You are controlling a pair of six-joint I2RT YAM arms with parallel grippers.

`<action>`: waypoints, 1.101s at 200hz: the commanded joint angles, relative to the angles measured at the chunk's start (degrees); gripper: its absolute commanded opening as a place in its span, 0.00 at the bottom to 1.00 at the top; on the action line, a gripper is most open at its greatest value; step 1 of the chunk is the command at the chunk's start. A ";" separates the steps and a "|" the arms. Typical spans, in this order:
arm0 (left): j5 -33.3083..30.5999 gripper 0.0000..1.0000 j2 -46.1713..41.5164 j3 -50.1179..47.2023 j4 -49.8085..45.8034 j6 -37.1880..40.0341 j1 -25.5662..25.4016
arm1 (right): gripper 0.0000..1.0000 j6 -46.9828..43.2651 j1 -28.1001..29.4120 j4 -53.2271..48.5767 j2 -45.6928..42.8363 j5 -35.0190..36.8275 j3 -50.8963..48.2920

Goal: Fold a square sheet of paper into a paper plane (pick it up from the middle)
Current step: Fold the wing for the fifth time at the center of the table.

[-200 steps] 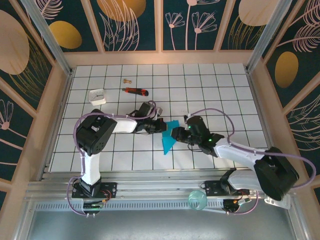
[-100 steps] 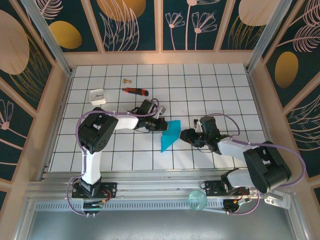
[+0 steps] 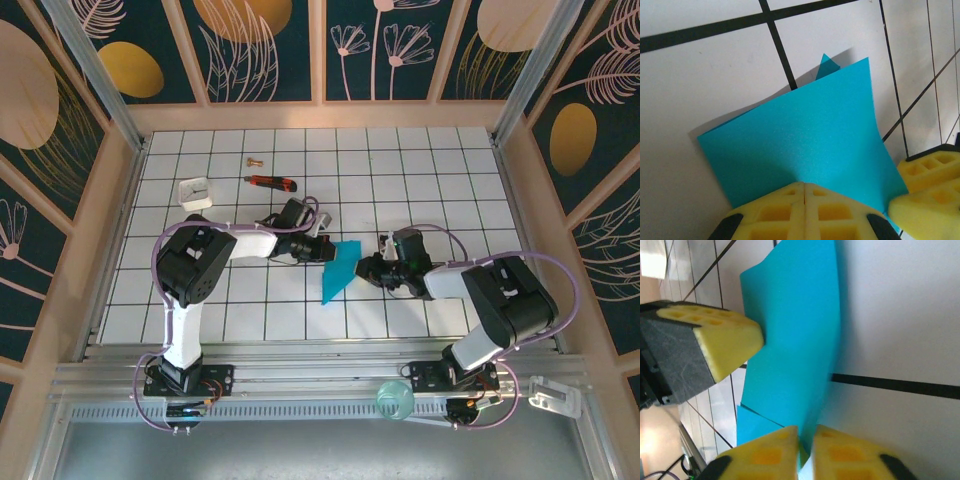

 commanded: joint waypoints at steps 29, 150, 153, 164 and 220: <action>-3.11 0.24 -7.29 -0.68 -0.19 -3.61 0.08 | 0.00 2.13 1.18 2.75 -1.27 2.58 -0.67; -7.18 0.05 -19.28 -15.81 7.95 -13.56 -9.15 | 0.00 7.11 2.97 -1.18 -4.85 6.76 -0.59; -7.42 0.05 -19.31 -15.74 7.83 -13.09 -9.34 | 0.00 7.36 3.11 -1.49 -5.10 6.87 -0.58; -8.87 0.08 -19.81 -15.80 7.53 -11.10 -9.76 | 0.00 8.87 3.67 -3.63 -6.47 7.80 -0.14; -23.98 0.37 -27.39 -21.46 10.49 4.52 -15.81 | 0.00 20.50 5.64 -14.56 -12.63 10.29 1.50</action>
